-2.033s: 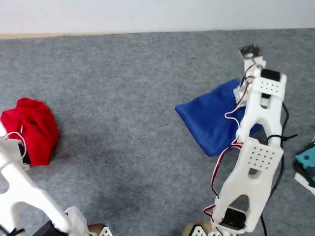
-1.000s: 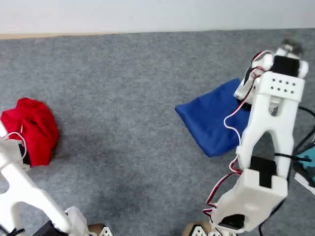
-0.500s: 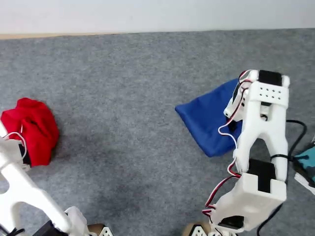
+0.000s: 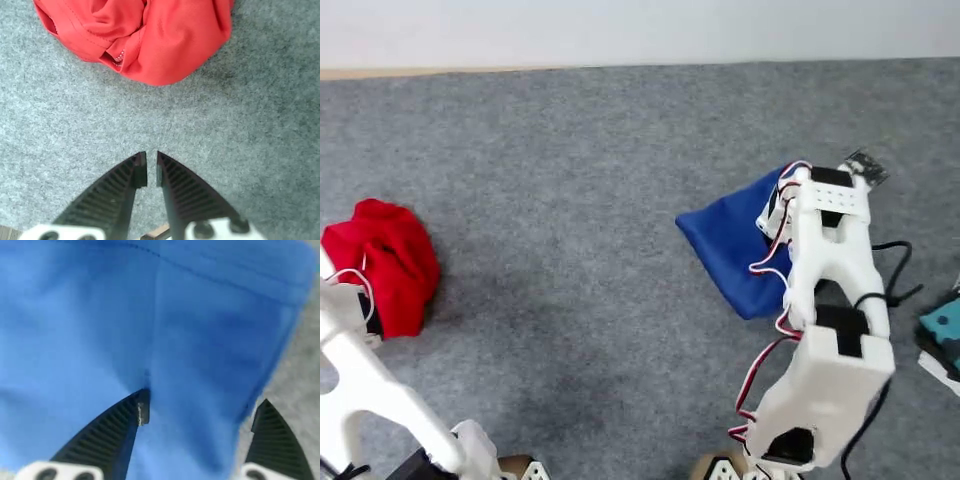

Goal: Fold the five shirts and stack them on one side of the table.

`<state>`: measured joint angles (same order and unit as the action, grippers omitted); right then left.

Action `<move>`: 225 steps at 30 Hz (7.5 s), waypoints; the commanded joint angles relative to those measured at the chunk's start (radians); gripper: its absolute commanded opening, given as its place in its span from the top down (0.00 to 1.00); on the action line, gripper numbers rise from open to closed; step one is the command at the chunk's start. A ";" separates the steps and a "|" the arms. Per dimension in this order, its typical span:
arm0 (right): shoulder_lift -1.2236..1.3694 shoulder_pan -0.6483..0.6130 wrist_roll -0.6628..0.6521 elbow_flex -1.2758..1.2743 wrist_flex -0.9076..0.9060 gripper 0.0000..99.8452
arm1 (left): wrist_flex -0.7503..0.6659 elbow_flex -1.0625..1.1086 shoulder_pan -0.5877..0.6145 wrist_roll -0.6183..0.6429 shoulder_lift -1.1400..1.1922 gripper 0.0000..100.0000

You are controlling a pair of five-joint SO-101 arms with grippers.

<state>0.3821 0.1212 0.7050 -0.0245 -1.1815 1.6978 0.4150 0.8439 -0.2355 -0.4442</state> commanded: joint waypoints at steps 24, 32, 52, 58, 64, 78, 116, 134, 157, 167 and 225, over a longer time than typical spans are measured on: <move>0.116 -0.010 -0.038 0.046 0.030 0.82 | 0.011 -0.002 -0.008 -0.002 -0.029 0.96; 0.105 -0.004 -0.130 0.051 0.030 0.99 | 0.011 -0.002 -0.008 -0.002 -0.029 0.96; -0.441 0.150 -0.522 0.051 -0.059 0.99 | 0.037 -0.005 -0.006 0.000 -0.029 0.96; -0.483 0.323 -0.601 0.051 0.045 0.99 | 0.038 -0.004 -0.006 0.000 -0.029 0.96; -0.484 0.449 -0.683 0.052 0.136 0.99 | 0.038 -0.004 -0.006 0.000 -0.029 0.96; -0.486 0.693 -0.827 0.052 0.208 0.99 | 0.038 -0.004 -0.008 -0.002 -0.029 0.96; -0.325 1.046 -1.073 -0.044 0.116 0.99 | 0.038 -0.004 -0.008 -0.002 -0.029 0.96; -0.387 0.610 -1.079 0.183 0.222 0.99 | 0.040 -0.002 -0.006 -0.002 -0.026 0.96; -0.042 1.093 -1.138 0.187 0.216 0.99 | -0.009 0.079 -0.012 -0.002 -0.028 0.96; -0.085 1.075 -1.135 0.181 0.185 0.87 | -0.003 0.077 -0.009 -0.002 -0.029 0.96; 0.145 0.845 -0.862 0.373 0.509 0.99 | -0.005 0.077 -0.009 -0.002 -0.029 0.96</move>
<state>0.5079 0.9712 -0.1573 0.2961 -0.7979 1.7024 0.4979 0.8378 -0.2325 -0.4442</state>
